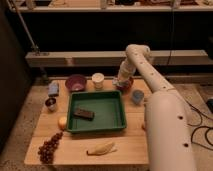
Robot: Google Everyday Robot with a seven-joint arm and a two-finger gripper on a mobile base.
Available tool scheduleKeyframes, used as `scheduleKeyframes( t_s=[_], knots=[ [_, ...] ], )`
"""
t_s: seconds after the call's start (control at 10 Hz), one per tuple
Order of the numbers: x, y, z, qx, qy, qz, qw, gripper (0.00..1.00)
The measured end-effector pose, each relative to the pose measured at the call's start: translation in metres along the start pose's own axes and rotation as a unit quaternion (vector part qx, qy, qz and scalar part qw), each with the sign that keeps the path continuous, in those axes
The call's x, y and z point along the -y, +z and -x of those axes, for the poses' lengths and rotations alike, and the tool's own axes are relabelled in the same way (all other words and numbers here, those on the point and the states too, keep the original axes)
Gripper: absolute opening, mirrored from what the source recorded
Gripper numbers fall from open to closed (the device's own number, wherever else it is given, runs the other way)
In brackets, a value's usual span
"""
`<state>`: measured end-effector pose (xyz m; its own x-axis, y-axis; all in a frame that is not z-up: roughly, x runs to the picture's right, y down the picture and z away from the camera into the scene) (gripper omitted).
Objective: Wipe red bowl with towel
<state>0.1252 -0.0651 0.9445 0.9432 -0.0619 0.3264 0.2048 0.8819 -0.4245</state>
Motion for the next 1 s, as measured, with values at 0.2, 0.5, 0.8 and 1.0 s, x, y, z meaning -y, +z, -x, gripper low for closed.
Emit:
scheduleKeyframes(
  t_s=[0.2, 0.5, 0.8, 1.0],
  knots=[
    [0.0, -0.004, -0.019, -0.018, 0.012, -0.003, 0.9998, 0.0],
    [0.008, -0.006, -0.043, -0.043, 0.03, -0.008, 0.9986, 0.0],
    [0.035, 0.002, -0.045, -0.047, 0.037, -0.019, 0.998, 0.0],
    [0.042, 0.007, -0.029, -0.038, 0.028, -0.022, 0.9986, 0.0]
  ],
)
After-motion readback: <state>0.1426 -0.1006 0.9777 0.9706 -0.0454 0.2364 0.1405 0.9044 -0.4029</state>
